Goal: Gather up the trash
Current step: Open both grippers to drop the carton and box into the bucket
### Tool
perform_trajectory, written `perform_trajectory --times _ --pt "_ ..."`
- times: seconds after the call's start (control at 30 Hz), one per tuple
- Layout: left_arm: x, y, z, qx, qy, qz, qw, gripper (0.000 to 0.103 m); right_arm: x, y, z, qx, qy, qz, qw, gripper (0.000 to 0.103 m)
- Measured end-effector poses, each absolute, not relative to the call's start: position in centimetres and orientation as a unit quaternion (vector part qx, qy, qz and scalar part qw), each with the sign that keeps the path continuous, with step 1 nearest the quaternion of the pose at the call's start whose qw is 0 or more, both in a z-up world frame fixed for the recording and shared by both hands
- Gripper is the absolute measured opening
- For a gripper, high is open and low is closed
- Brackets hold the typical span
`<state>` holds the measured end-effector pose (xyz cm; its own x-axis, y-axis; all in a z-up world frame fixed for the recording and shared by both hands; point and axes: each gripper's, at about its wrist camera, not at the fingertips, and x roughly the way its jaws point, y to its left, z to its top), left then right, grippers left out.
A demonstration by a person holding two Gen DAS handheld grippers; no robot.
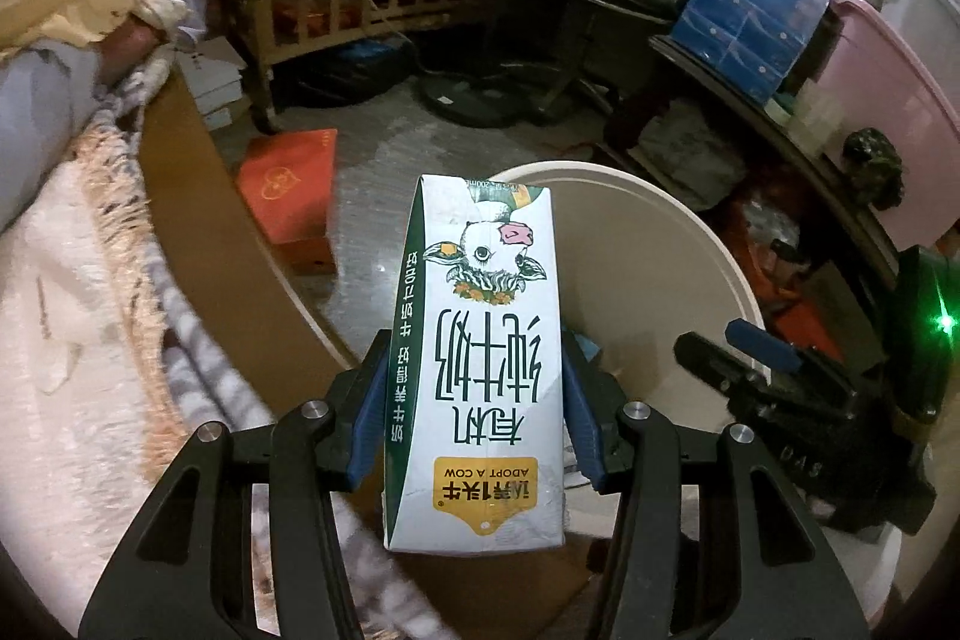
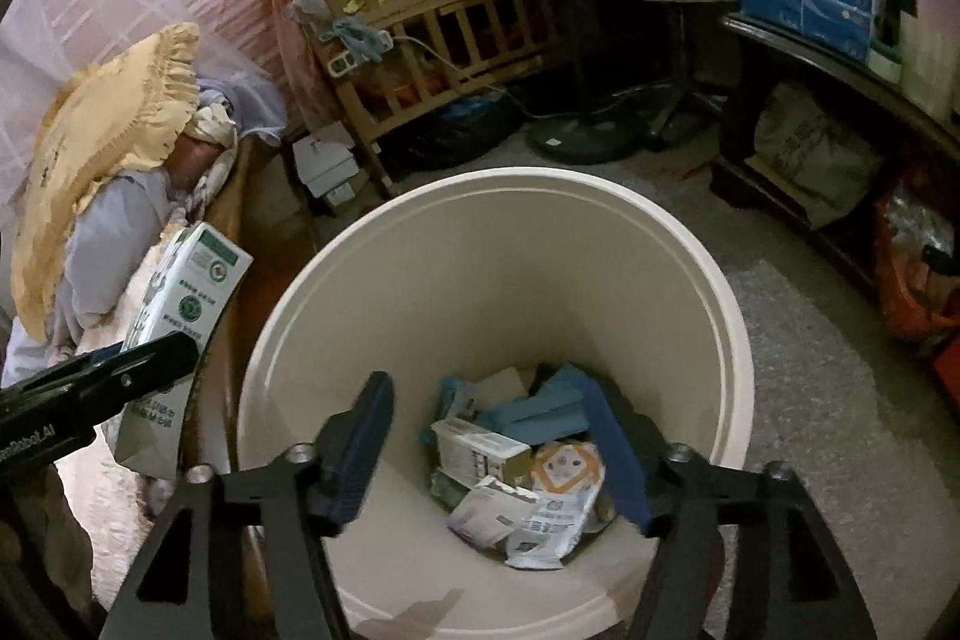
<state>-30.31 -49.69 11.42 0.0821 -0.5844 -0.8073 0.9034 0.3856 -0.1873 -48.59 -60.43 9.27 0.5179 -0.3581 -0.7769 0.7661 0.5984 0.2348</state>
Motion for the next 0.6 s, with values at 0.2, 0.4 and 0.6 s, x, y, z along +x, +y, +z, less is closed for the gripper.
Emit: perform_trajectory --times 0.2,0.4,0.6 --pt "-30.9 -50.8 11.0 0.180 0.431 -0.537 0.703 0.050 -48.7 -60.5 9.4 0.280 0.354 -0.346 0.823 0.068" --pt "-30.6 -51.0 10.9 0.169 0.434 -0.545 0.697 0.051 -49.1 -60.4 9.7 0.274 0.351 -0.352 0.823 0.068" --pt "-30.1 -50.6 11.1 0.142 0.434 -0.552 0.697 0.066 -49.3 -60.1 9.9 0.268 0.347 -0.359 0.824 0.069"
